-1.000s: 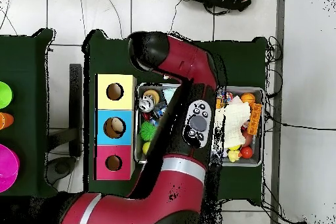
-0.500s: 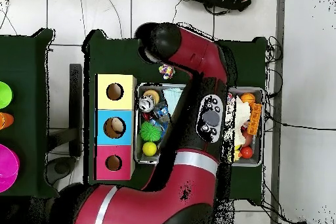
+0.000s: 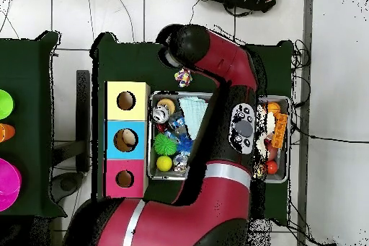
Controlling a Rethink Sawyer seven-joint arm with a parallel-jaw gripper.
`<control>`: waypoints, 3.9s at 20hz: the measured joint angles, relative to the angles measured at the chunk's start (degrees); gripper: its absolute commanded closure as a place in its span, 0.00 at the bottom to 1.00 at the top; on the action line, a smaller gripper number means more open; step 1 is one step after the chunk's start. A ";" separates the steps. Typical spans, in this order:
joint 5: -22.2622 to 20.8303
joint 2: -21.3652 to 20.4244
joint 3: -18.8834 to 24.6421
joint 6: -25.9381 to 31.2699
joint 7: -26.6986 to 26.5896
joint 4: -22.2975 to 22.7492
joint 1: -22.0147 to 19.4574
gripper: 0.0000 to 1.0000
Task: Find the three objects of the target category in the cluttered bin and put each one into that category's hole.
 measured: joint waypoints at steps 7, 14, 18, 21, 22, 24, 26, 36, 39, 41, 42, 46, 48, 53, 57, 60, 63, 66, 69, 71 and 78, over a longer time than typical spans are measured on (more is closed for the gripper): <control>-1.45 0.01 2.49 0.00 0.00 0.01 -1.91 0.00; -4.38 -0.01 4.72 0.00 0.00 0.00 -3.03 0.00; -5.74 -0.01 5.34 -0.01 0.00 0.00 -3.16 0.00; -6.93 -0.01 5.53 0.00 0.00 0.00 -3.24 0.00; -7.19 -0.01 5.56 -0.01 0.00 0.00 -3.27 0.00; -7.69 -0.01 5.63 -0.01 0.00 0.00 -3.31 0.00; -8.54 -0.05 5.66 -0.01 -0.01 0.00 -3.32 0.00; -14.43 -1.39 8.41 -0.63 -0.06 1.05 -5.47 0.00; -16.46 -1.91 9.06 -1.35 -0.06 1.42 -6.21 0.00; -18.44 -2.47 9.73 -3.85 -0.06 2.44 -6.86 0.00; -18.84 -2.56 9.91 -4.60 -0.06 2.72 -7.02 0.00; -21.12 -2.61 10.78 -9.82 -0.06 4.25 -7.71 0.00; -22.03 -2.50 11.22 -11.85 -0.06 4.82 -7.79 0.00; -24.10 -2.26 12.28 -14.76 -0.06 6.09 -7.84 0.00; -25.16 -2.23 12.40 -14.76 -0.06 6.73 -7.79 0.00; -25.39 -2.24 12.44 -14.76 -0.06 6.97 -7.78 0.00; -25.39 -2.27 12.49 -14.76 -0.06 7.16 -7.77 0.00; -25.39 -2.28 12.58 -14.76 -0.06 7.44 -7.77 0.00; -25.39 -2.30 12.64 -14.76 -0.06 7.91 -7.73 0.00; -25.39 -2.33 12.62 -14.76 -0.06 8.28 -7.58 0.00; -25.39 -2.51 12.22 -14.76 -0.06 8.81 -5.71 0.00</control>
